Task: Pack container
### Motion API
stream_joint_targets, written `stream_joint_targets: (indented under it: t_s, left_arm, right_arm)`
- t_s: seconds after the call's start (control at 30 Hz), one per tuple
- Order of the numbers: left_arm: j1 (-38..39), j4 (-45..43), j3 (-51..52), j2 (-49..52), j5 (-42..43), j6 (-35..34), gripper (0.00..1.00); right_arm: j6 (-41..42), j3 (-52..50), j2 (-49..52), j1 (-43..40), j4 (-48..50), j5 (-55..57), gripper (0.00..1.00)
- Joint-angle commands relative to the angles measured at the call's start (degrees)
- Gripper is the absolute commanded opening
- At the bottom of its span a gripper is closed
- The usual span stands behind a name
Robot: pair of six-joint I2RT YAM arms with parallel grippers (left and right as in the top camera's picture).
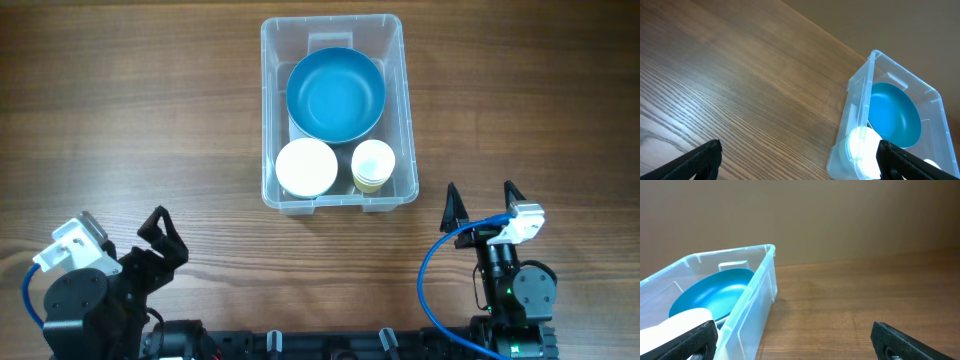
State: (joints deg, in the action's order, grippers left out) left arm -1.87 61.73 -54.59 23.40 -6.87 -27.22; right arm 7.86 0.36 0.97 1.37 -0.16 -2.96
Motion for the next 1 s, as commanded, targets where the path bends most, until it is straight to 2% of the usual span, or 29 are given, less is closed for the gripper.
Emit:
stream_joint_targets:
  t_s: [0.0, 0.57, 0.7, 0.83, 0.97]
  left_arm:
    - [0.37, -0.13, 0.22, -0.26, 0.66, 0.92, 1.0]
    - [0.37, -0.13, 0.22, -0.26, 0.66, 0.92, 1.0]
    - [0.02, 2.01, 0.79, -1.11, -0.46, 2.97, 1.0]
    - [0.07, -2.16, 10.21, -8.15, -0.42, 4.55, 1.0]
    - [0.04, -16.72, 25.07, -17.53, 0.02, 4.57, 1.0]
  right_arm:
    - [1.16, -0.07, -0.76, 0.33, 0.28, -0.96, 1.0]
    - [1.18, -0.07, -0.76, 0.33, 0.28, -0.96, 1.0]
    - [1.16, -0.07, -0.76, 0.33, 0.28, -0.96, 1.0]
    - [1.16, -0.07, -0.76, 0.33, 0.28, -0.96, 1.0]
    - [1.16, -0.07, -0.76, 0.33, 0.28, -0.96, 1.0]
